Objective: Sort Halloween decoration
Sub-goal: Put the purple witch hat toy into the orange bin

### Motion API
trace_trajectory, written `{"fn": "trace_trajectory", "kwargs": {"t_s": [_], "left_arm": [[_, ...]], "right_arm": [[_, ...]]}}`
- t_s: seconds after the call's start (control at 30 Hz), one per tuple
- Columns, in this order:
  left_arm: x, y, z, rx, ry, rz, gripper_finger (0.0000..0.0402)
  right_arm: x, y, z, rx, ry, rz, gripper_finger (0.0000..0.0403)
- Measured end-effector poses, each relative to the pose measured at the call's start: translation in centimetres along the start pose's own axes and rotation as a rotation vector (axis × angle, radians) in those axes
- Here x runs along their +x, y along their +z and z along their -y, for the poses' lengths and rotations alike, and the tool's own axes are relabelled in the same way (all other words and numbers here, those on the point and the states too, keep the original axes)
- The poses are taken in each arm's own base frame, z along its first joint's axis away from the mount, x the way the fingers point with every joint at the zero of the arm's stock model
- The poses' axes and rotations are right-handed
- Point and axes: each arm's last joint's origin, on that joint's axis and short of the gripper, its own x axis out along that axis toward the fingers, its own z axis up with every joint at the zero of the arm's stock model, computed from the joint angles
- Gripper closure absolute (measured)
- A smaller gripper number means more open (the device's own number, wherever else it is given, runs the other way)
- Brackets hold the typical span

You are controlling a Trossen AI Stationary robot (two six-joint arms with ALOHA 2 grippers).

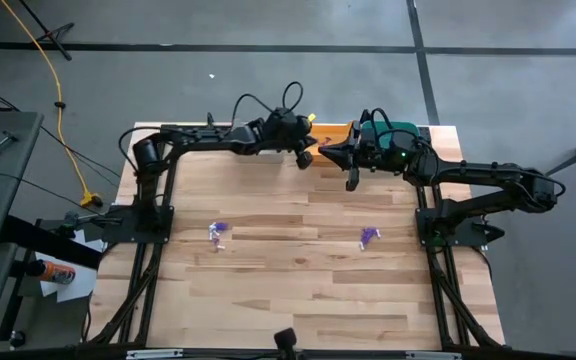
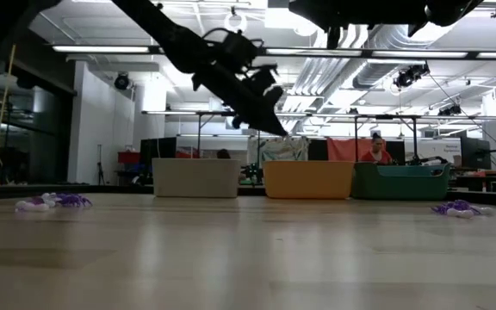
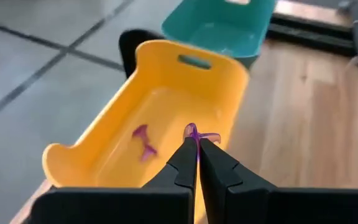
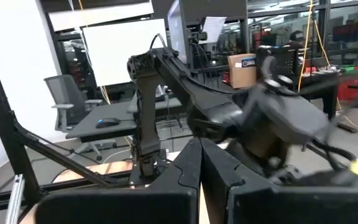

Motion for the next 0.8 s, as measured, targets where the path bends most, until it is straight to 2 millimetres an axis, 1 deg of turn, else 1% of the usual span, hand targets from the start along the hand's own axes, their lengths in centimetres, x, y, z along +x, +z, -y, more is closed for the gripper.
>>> {"fn": "trace_trajectory", "kwargs": {"t_s": [0.1,0.23,0.47,0.8], "left_arm": [[0.8,-0.7,-0.6,-0.018,0.008,-0.062,0.0402],[1.3,-1.6,-0.7,-0.019,0.034,-0.112,0.0402],[1.3,-1.6,-0.9,-0.015,0.097,-0.114,0.0402],[1.3,-1.6,-0.9,-0.015,0.105,-0.112,0.0399]], "right_arm": [[0.0,0.0,0.0,0.002,0.0,0.0,0.0403],[0.0,0.0,0.0,0.017,-0.001,0.0,0.0403],[0.0,0.0,0.0,0.026,-0.001,0.0,0.0403],[0.0,0.0,0.0,0.026,-0.002,0.0,0.0403]]}}
